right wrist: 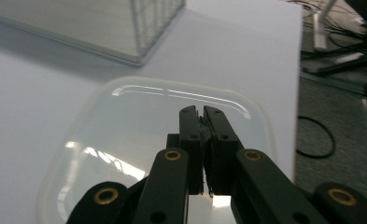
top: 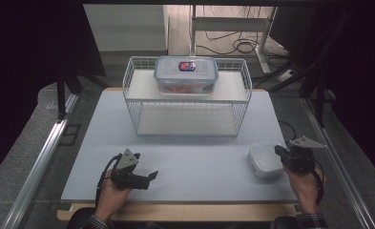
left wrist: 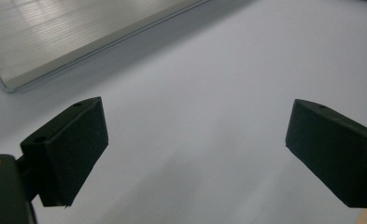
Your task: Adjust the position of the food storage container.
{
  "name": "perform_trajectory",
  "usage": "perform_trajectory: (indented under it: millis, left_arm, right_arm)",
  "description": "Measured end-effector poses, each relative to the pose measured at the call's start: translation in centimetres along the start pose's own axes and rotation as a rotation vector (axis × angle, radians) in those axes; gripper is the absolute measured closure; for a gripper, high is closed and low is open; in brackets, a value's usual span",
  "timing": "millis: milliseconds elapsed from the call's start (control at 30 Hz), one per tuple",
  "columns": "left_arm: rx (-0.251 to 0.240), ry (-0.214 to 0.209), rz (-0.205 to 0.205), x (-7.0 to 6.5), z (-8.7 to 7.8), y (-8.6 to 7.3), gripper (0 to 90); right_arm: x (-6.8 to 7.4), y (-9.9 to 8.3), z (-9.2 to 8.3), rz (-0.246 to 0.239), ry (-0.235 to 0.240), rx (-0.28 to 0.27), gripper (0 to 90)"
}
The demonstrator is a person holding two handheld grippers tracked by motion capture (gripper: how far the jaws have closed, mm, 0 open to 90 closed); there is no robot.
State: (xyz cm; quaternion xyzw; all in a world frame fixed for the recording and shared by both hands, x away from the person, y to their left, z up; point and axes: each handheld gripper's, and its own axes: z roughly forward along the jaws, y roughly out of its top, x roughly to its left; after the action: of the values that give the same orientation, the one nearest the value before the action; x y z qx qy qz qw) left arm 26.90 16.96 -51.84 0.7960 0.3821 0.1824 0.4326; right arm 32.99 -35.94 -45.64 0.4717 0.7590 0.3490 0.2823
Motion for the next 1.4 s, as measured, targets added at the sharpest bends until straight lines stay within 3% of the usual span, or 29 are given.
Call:
perform_trajectory:
  millis: [400, 667, 833, 900, 1133, 1400]
  left_arm:
    - [0.01, 0.004, 0.006, 0.0, 0.1, 0.0, 5.5]
    - [0.014, 0.007, 0.008, -0.1, 0.2, 0.0, 5.5]
    - [0.014, 0.007, 0.008, -0.1, 0.1, 0.0, 5.5]
    - [0.015, 0.006, 0.009, -0.1, 0.2, 0.0, 5.5]
    - [0.018, 0.007, 0.013, -0.1, 0.2, 0.0, 5.5]
    - [0.019, 0.007, 0.015, -0.2, 0.3, -0.1, 5.5]
  right_arm:
    - [-3.6, -1.4, 0.0, 0.12, -0.115, 0.022, 87.1]
    - [-3.6, -1.9, 0.8, 0.111, -0.103, 0.075, 88.8]
    - [-2.9, -1.7, 0.9, 0.107, -0.059, 0.075, 89.0]
    - [-1.8, -1.4, 1.2, 0.088, -0.015, 0.081, 89.1]
    - [0.6, -0.8, 1.5, 0.037, 0.062, 0.1, 89.0]
    - [2.4, -0.4, 1.7, 0.008, 0.12, 0.114, 89.0]
